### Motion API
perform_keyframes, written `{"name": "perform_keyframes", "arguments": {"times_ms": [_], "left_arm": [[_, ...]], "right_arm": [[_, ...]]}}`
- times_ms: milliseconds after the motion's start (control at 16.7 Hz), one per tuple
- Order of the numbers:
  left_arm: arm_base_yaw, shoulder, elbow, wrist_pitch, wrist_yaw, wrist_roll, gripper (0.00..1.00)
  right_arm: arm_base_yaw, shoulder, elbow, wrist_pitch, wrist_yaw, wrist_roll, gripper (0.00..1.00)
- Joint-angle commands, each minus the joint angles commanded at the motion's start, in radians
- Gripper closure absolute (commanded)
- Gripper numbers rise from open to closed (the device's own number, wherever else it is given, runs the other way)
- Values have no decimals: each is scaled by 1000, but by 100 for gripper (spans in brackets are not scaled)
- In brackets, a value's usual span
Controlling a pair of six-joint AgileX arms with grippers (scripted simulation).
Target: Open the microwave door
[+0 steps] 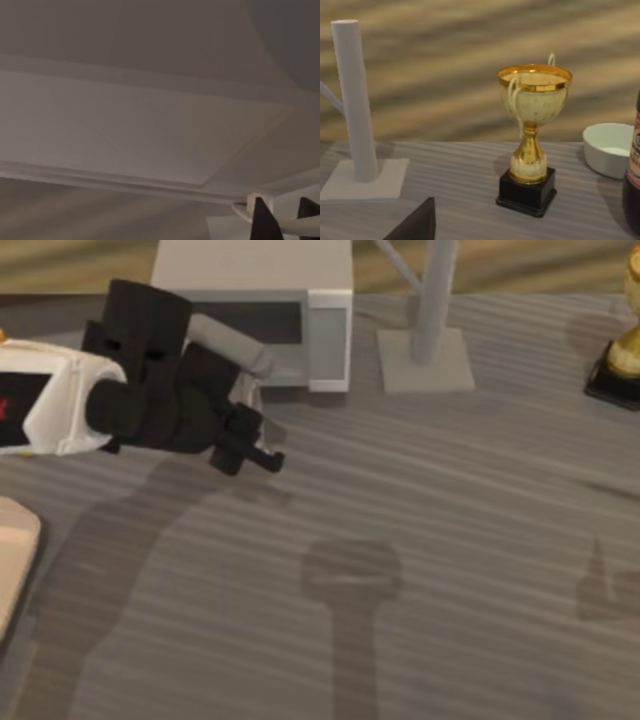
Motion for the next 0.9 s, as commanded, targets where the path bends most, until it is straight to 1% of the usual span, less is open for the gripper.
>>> {"name": "perform_keyframes", "arguments": {"times_ms": [660,900], "left_arm": [[0,0,0,0,0,0,100],[4,-3,-7,-8,23,20,100]], "right_arm": [[0,0,0,0,0,0,0],[0,0,0,0,0,0,0]]}}
